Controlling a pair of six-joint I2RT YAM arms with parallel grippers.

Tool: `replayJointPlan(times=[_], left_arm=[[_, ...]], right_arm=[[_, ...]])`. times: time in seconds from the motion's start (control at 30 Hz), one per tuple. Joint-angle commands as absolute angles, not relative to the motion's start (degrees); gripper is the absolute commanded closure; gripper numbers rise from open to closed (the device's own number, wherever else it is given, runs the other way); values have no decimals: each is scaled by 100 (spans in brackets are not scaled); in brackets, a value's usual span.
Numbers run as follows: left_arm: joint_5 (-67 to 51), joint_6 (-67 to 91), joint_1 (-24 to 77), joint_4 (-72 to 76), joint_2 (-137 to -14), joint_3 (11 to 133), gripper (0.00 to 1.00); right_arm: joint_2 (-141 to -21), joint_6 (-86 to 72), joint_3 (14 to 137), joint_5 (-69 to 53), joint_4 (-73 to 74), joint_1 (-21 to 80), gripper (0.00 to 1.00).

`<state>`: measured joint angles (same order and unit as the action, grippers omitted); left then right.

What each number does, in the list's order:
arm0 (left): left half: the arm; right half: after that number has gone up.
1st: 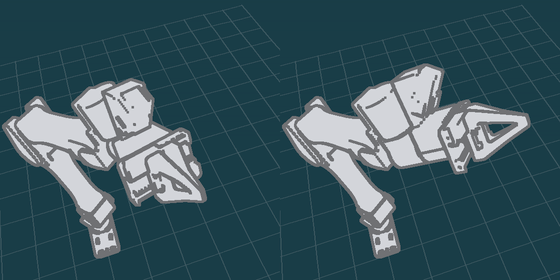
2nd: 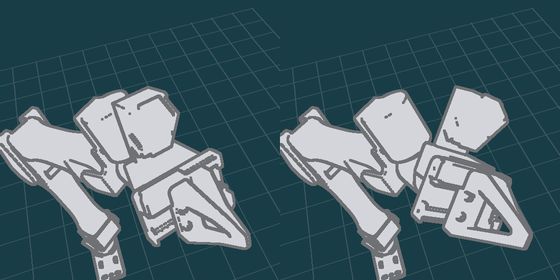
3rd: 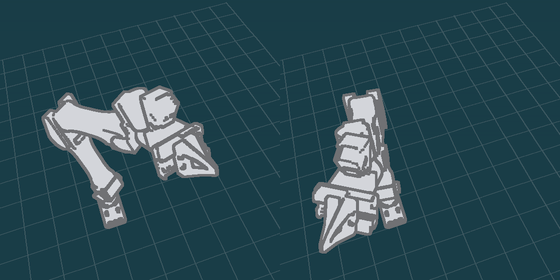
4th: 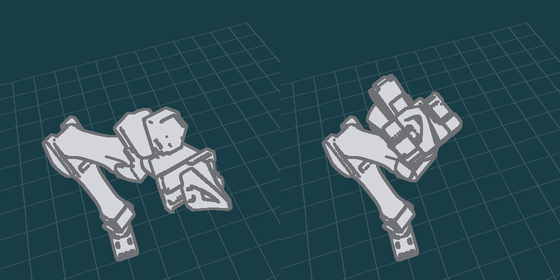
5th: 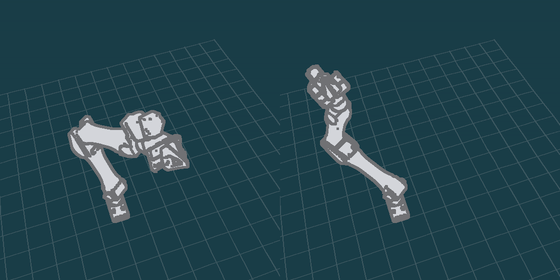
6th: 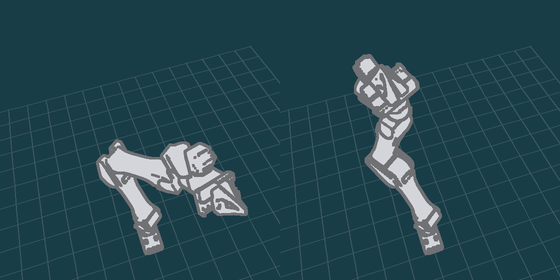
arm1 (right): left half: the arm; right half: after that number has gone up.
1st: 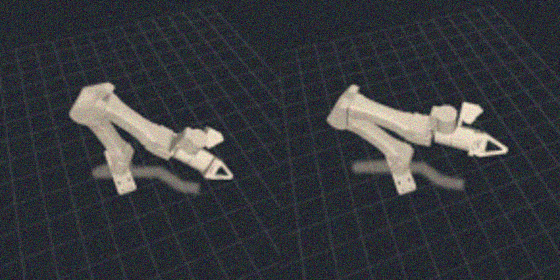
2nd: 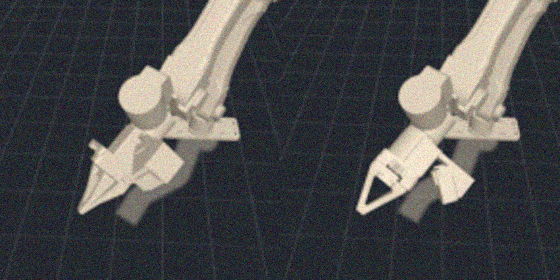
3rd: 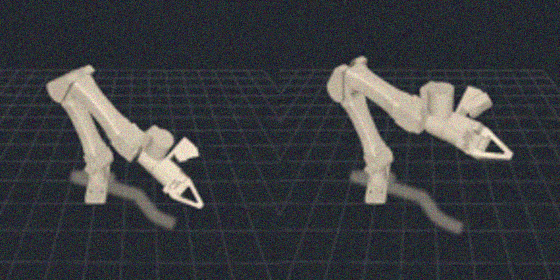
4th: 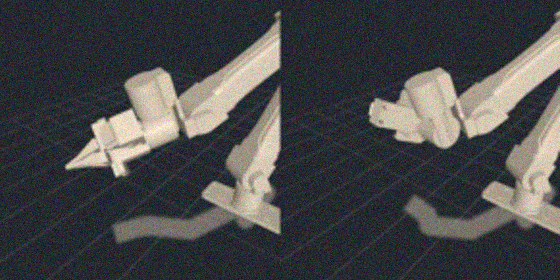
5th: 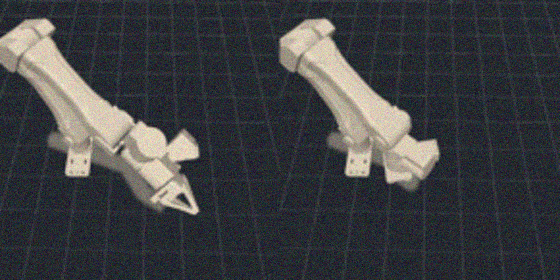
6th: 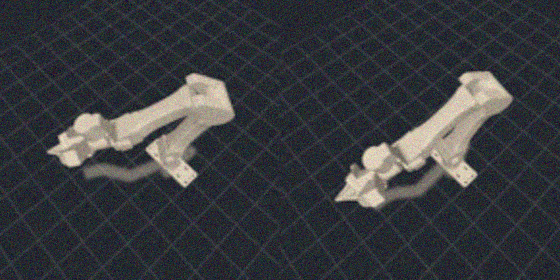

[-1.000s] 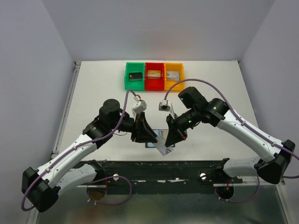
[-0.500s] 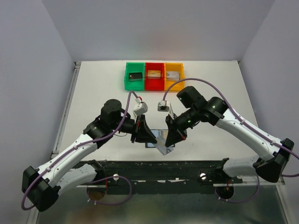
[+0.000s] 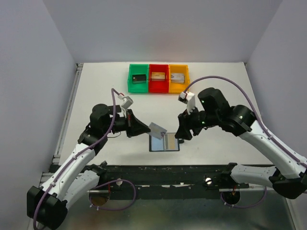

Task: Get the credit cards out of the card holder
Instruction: Place the credit card at the center of the board.

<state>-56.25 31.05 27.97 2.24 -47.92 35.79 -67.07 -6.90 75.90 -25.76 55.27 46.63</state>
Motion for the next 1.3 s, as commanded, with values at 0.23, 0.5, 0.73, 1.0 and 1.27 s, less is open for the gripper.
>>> replayJointPlan(times=[0.23, 0.5, 0.73, 1.0, 1.27], left_arm=[[-2392, 4860, 1125, 352, -5377, 3278, 100], [-2030, 4702, 827, 448, -6898, 3928, 100], [-2188, 4606, 396, 563, -8023, 4306, 100], [-2320, 4403, 281, 826, -8955, 4588, 100], [-2619, 4614, 264, 1380, -9571, 4684, 100]], right_arm=[[-4738, -1977, 6039, -114, 3692, 4614, 35], [-4974, -2548, 5301, -1475, 3025, 4614, 39], [-4940, -2813, 4957, -1485, 2733, 4614, 37], [-5027, -2724, 4843, -1547, 2734, 4614, 37], [-5185, -2786, 4711, -1687, 2540, 4623, 37]])
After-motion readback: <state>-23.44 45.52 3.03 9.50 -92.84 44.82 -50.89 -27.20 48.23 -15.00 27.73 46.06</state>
